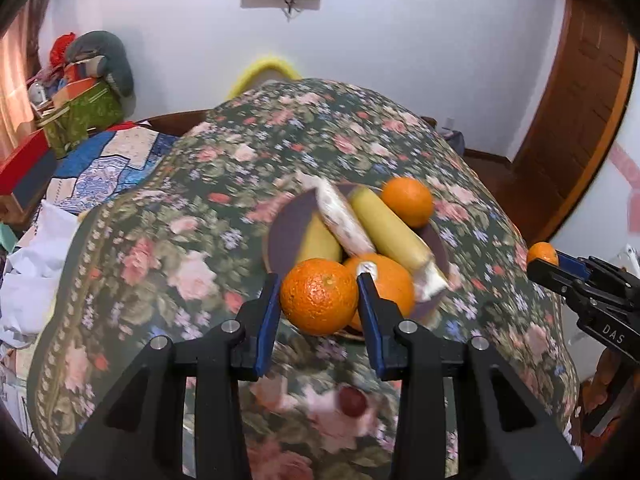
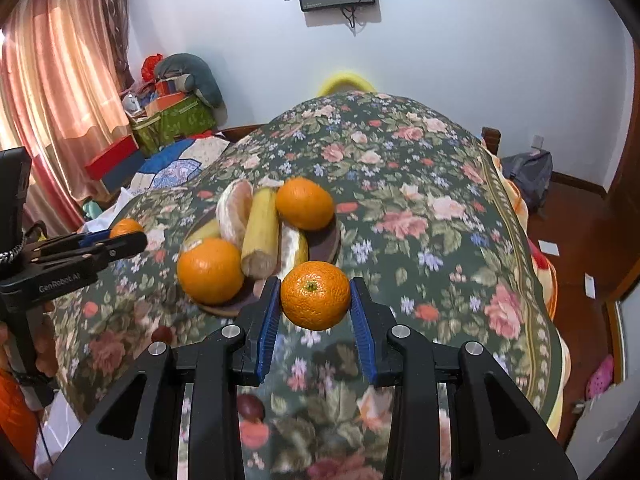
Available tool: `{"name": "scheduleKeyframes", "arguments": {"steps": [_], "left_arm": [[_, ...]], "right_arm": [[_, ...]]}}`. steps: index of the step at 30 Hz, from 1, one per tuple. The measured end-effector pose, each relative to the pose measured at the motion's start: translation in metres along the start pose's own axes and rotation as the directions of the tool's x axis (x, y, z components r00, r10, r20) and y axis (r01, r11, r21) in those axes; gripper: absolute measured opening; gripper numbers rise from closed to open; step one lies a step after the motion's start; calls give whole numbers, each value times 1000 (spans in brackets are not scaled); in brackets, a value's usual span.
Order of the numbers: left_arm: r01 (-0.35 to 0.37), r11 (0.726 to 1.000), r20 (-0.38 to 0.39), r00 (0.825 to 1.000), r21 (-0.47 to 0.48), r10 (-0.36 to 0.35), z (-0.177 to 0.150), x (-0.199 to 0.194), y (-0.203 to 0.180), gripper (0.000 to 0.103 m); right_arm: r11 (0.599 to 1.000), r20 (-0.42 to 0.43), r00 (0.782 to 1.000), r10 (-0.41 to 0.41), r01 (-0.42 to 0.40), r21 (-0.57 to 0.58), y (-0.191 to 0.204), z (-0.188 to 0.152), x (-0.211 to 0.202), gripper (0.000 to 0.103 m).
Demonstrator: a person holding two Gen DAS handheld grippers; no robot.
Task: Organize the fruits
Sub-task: 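Grasp another small mandarin with the left tool while the right tool carries its mandarin toward the plate, then lower both mandarins onto the plate and open both tools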
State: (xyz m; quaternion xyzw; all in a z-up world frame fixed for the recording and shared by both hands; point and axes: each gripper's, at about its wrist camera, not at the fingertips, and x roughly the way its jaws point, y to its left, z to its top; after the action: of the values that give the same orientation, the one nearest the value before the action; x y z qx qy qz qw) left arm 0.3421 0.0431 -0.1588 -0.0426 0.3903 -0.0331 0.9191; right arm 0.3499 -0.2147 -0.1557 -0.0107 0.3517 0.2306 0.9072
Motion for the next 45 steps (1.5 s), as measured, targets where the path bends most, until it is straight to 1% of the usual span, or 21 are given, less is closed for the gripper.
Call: {"name": "scheduleKeyframes", "arguments": {"steps": [4, 9, 13, 22, 26, 31, 37, 41, 42, 43, 45], "left_arm": [[-24, 1000, 10, 1000, 2, 24, 11, 5, 12, 38], [-41, 999, 16, 999, 18, 41, 21, 18, 16, 38], [-50, 999, 4, 999, 19, 50, 27, 35, 18, 38], [-44, 999, -32, 998, 26, 44, 32, 72, 17, 38], [-41, 999, -48, 998, 19, 42, 33, 85, 20, 38], [-30, 1000, -61, 998, 9, 31, 36, 96, 23, 38], [-31, 999, -76, 997, 9, 32, 39, 106, 21, 38], [-37, 999, -80, 996, 6, 37, 40, 108, 20, 38], [-33, 999, -82, 996, 2, 33, 41, 109, 20, 39], [-30, 1000, -84, 996, -2, 30, 41, 109, 21, 43], [-26, 1000, -84, 996, -2, 25, 42, 108, 20, 47]], "right_arm": [[1000, 11, 1000, 0, 0, -9, 0, 11, 10, 31], [1000, 15, 1000, 3, -3, -12, 0, 23, 25, 32], [1000, 4, 1000, 4, -4, -17, 1, 29, 39, 32], [999, -49, 999, -12, 9, -46, 1, 30, 75, 32], [999, -64, 998, -7, 4, -48, 2, 30, 86, 32], [999, -80, 997, -1, -2, -45, 1, 28, 97, 32], [1000, -95, 995, 24, -24, -1, -4, 22, 106, 32], [1000, -96, 995, 23, -25, -15, -2, 23, 106, 32], [1000, -96, 995, 21, -23, -18, -1, 23, 107, 32], [1000, -96, 995, 19, -21, -19, -1, 24, 107, 32], [1000, -99, 995, 18, -20, -20, 0, 24, 107, 32]]}}
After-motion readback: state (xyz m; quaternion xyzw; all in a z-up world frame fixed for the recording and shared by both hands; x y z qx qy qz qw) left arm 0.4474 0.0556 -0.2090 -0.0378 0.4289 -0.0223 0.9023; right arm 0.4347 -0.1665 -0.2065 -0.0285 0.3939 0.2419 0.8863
